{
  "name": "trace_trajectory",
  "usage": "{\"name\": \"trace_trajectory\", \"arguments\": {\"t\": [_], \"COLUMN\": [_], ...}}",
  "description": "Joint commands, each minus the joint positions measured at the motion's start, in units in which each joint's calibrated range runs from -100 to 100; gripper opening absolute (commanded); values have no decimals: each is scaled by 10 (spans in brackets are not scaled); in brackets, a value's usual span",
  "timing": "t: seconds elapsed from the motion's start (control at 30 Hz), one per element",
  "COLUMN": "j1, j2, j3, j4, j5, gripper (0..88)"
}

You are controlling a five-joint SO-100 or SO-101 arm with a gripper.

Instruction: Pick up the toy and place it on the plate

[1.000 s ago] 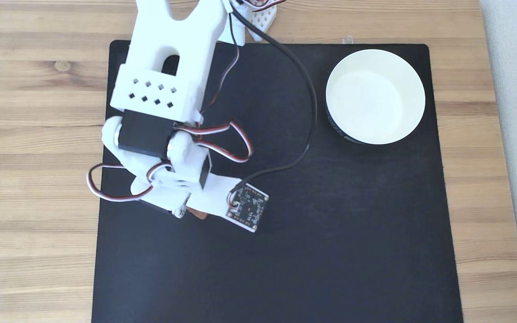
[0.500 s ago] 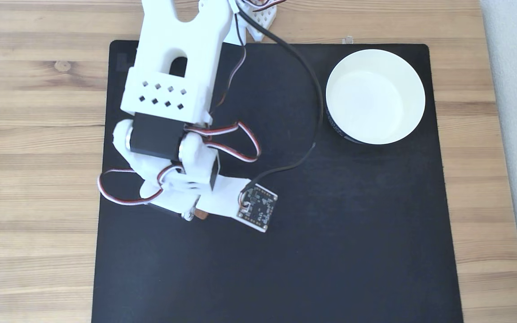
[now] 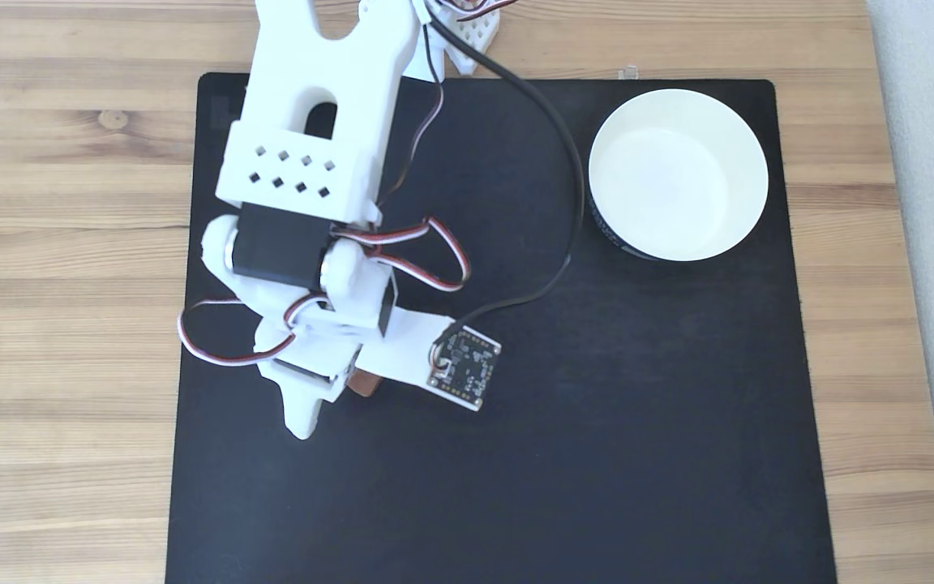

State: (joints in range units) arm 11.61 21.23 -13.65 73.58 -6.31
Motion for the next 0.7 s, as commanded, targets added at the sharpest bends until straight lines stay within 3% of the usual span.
{"name": "trace_trajectory", "arguments": {"t": [0.0, 0.1, 0.4, 0.67], "j1": [5, 5, 4, -4], "j2": [-3, -3, -3, -3], "j3": [-26, -26, -25, -24], "j4": [4, 5, 5, 5], "j5": [-1, -14, -154, -162], "gripper": [387, 387, 387, 387]}}
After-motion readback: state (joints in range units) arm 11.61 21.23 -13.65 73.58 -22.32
